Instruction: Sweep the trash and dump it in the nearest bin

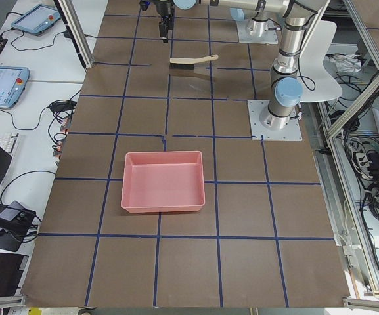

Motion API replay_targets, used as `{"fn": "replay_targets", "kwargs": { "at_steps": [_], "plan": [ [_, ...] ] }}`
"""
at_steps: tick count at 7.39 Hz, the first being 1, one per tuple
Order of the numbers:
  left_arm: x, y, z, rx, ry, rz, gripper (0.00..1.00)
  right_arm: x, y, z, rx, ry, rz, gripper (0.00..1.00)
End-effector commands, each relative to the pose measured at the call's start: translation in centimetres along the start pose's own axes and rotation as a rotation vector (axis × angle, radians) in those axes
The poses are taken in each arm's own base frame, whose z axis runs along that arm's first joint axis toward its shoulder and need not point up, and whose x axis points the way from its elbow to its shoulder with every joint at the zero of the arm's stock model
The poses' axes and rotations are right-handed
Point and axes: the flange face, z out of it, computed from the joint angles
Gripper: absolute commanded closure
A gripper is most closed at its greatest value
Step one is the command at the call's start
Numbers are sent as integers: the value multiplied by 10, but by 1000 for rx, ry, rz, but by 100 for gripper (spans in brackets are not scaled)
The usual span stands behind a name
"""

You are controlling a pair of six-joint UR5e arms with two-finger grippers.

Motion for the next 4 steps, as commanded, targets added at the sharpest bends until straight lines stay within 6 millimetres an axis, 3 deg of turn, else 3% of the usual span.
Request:
{"fn": "replay_targets", "kwargs": {
  "at_steps": [1, 4],
  "plan": [
    [0, 0, 0, 0, 0, 0, 0, 0, 1, 0, -13, 6, 13, 96],
    [1, 0, 1, -1, 0, 1, 0, 0, 8, 2, -86, 12, 51, 96]
  ]
}}
